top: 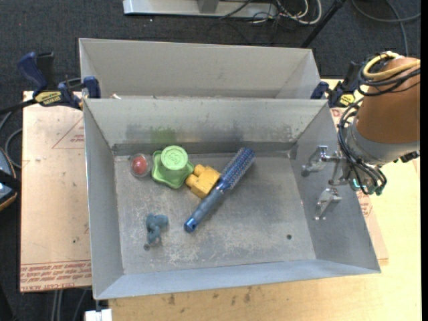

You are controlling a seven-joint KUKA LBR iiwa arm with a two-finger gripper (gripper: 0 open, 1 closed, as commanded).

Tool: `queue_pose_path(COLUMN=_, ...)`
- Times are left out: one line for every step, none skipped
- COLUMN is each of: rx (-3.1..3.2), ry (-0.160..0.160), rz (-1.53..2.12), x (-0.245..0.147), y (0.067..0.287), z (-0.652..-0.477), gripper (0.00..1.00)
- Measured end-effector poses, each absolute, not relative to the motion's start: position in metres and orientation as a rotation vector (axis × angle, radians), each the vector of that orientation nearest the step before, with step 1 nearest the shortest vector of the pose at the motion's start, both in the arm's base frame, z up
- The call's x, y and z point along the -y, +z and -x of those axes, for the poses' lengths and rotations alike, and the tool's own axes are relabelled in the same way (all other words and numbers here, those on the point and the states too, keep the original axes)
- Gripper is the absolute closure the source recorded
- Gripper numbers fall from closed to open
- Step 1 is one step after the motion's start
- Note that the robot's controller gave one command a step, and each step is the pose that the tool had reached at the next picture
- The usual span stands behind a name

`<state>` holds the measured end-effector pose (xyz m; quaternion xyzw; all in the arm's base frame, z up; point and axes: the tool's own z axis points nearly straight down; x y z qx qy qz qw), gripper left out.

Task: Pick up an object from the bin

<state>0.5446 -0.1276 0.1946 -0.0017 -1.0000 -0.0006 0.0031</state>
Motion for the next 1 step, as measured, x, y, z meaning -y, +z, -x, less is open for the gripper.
queue_pose_path(rx=3.135, ry=-0.008, rz=-0.036, x=0.0428, y=0.0817, z=-0.5594, gripper=0.0)
